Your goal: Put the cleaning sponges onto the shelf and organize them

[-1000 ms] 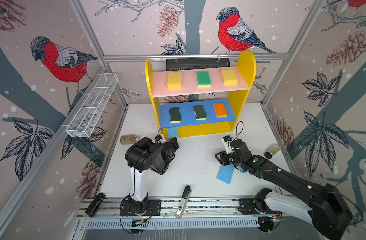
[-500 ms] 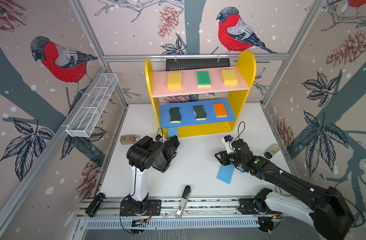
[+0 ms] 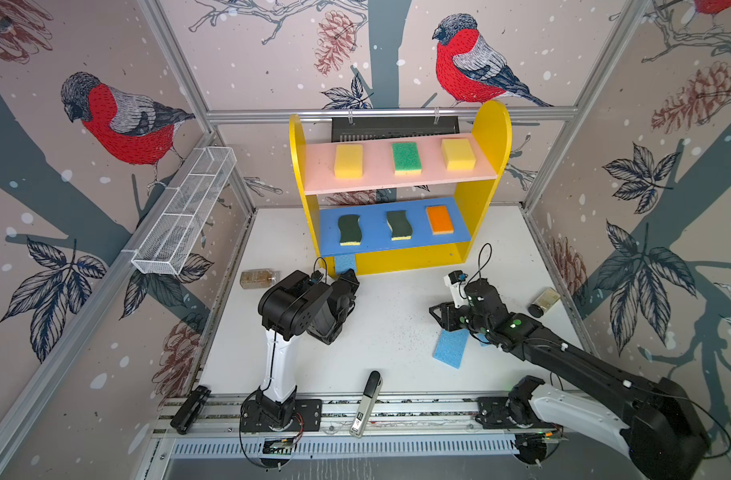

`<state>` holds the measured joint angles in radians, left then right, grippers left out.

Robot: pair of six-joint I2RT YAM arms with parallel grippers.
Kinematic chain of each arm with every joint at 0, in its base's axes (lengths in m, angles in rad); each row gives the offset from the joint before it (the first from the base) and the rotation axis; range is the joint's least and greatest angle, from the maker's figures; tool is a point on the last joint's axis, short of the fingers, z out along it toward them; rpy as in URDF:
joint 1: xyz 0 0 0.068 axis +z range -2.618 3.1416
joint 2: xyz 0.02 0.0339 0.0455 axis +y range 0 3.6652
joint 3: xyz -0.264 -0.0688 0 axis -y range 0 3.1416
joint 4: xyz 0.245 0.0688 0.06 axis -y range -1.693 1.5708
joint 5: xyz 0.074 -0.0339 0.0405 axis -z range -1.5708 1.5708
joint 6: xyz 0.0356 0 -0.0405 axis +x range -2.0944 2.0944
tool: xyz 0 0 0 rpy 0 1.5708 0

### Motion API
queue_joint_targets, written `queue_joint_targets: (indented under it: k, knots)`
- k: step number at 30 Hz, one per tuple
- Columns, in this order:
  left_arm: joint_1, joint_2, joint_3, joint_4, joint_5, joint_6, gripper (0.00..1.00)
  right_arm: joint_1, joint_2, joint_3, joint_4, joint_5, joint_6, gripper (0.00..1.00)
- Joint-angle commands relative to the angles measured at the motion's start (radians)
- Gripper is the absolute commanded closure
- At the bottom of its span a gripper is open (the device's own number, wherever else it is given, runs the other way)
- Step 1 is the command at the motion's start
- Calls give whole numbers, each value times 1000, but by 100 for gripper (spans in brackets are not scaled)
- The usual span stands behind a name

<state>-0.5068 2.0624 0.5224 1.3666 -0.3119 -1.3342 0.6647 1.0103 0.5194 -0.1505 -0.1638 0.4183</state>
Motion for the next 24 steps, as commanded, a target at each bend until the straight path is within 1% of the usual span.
queue_joint_targets:
  k: [1, 6, 11, 24]
  knots:
    - [2, 24, 2, -61, -11, -21, 85, -1, -10, -3, 22, -8, -1, 57]
    - [-1, 9, 2, -95, -45, -46, 85, -1, -18, -7, 22, -12, 3, 57]
    - [-1, -2, 37, -137, -50, -34, 85, -1, -23, -10, 23, -16, 3, 56]
    - [-18, 2, 60, -172, -117, -72, 85, -1, -27, -14, 26, -20, 5, 55]
